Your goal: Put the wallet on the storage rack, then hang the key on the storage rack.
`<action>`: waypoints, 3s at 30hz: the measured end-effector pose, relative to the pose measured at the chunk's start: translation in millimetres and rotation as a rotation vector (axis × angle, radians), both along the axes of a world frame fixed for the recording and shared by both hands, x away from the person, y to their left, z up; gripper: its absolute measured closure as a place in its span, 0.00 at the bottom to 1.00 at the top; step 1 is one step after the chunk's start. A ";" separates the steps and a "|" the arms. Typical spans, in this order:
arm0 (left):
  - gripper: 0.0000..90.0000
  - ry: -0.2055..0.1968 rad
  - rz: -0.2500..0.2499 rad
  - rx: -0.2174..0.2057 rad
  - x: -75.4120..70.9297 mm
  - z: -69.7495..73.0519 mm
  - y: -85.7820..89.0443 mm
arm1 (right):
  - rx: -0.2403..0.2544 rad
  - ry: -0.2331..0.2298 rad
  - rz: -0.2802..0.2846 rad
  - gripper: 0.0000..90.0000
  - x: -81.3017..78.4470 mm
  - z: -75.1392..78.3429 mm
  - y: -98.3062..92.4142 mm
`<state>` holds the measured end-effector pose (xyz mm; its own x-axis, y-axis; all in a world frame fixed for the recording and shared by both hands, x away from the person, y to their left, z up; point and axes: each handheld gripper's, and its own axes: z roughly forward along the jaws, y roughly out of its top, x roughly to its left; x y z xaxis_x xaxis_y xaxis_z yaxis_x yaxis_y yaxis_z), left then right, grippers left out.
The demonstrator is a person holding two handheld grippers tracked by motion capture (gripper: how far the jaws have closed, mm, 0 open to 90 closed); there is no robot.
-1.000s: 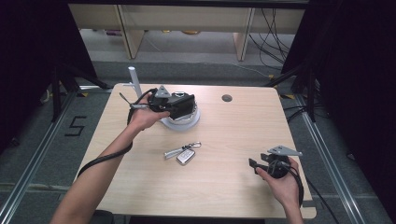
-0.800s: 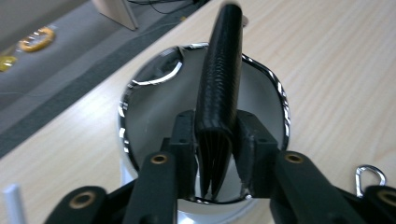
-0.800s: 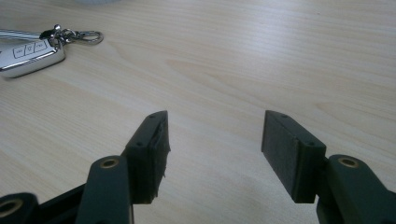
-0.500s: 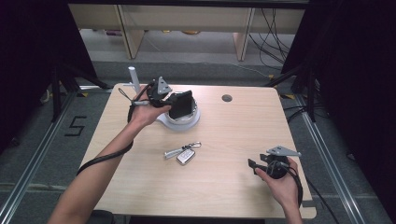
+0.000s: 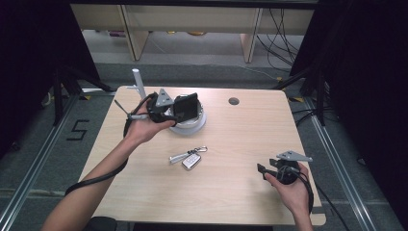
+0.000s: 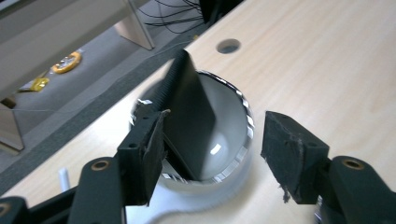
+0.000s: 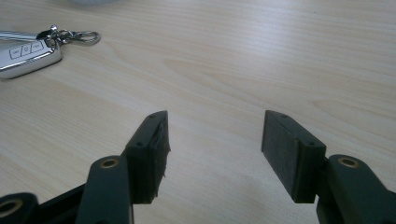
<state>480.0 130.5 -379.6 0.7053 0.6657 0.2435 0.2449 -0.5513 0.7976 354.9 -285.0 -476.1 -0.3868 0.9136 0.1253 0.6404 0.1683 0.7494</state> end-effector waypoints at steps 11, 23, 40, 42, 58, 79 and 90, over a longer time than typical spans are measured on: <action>0.39 0.086 -0.090 -0.021 -35.2 -23.6 -0.2 | -0.009 -0.011 0.013 0.47 1.6 1.0 -1.0; 0.43 0.185 -0.156 0.005 -24.0 -49.6 -34.0 | 0.000 0.033 0.032 0.55 1.7 -0.6 -4.3; 0.40 0.214 -0.168 0.006 -22.6 -47.9 -41.6 | 0.013 0.055 0.035 0.51 1.3 -1.3 0.5; 0.40 0.224 -0.179 0.025 -21.4 -47.9 -42.9 | 0.015 0.056 0.039 0.51 1.2 -0.9 0.7; 0.58 0.405 -0.232 0.273 6.5 -54.3 -71.8 | 0.030 0.075 0.026 0.51 -0.9 2.0 5.3; 0.60 0.536 -0.150 0.334 27.2 -97.5 -98.2 | 0.006 0.062 0.052 0.51 1.2 -1.2 4.5; 0.70 0.621 -0.131 0.393 24.1 -99.0 -90.4 | 0.002 0.056 0.059 0.51 1.7 -3.0 4.5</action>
<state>504.1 40.0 -478.7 0.8583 0.5126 -0.0231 0.4987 -0.8228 0.2724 356.6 -280.5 -479.1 -0.4324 0.8890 0.1506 0.6706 0.2054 0.7128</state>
